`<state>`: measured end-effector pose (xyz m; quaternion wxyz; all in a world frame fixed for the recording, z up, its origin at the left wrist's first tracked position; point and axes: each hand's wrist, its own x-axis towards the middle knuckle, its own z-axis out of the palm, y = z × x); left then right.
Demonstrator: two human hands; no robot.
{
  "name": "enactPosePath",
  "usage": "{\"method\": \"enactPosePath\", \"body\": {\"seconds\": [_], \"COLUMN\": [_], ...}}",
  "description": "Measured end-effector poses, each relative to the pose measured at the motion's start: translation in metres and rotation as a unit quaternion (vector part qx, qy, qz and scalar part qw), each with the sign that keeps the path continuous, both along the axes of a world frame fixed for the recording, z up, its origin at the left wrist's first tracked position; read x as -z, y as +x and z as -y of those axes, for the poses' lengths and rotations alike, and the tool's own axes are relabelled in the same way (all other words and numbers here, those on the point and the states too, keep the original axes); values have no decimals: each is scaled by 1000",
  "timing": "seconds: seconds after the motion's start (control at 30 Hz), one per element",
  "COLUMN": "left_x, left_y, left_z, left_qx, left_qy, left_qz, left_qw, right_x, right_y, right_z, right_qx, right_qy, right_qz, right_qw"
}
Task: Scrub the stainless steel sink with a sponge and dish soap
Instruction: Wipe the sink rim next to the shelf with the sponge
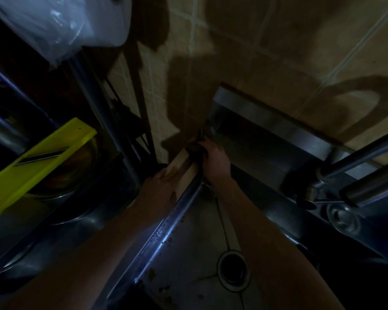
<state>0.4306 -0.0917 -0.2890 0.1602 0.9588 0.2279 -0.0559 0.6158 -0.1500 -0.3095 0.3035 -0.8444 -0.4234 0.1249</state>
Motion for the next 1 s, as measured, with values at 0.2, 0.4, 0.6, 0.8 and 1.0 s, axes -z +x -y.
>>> {"method": "enactPosePath", "body": {"seconds": [0.2, 0.4, 0.6, 0.8, 1.0], "left_x": [-3, 0, -1, -2, -2], "left_y": [0, -2, -1, -3, -4], "left_z": [1, 2, -1, -3, 0], "left_qx": [-12, -21, 9, 10, 15], "left_qy": [-2, -10, -13, -10, -11], "left_qz": [-2, 30, 59, 63, 90], "left_qw": [1000, 999, 998, 998, 996], "right_x": [-7, -2, 6, 4, 0], "right_y": [11, -9, 4, 11, 18], "right_z": [-17, -4, 16, 33, 79], "right_qx": [31, -59, 14, 107, 204], "right_qy": [-20, -47, -96, -116, -131], "right_qz": [-15, 45, 57, 32, 15], "right_qw": [999, 996, 994, 987, 970]}}
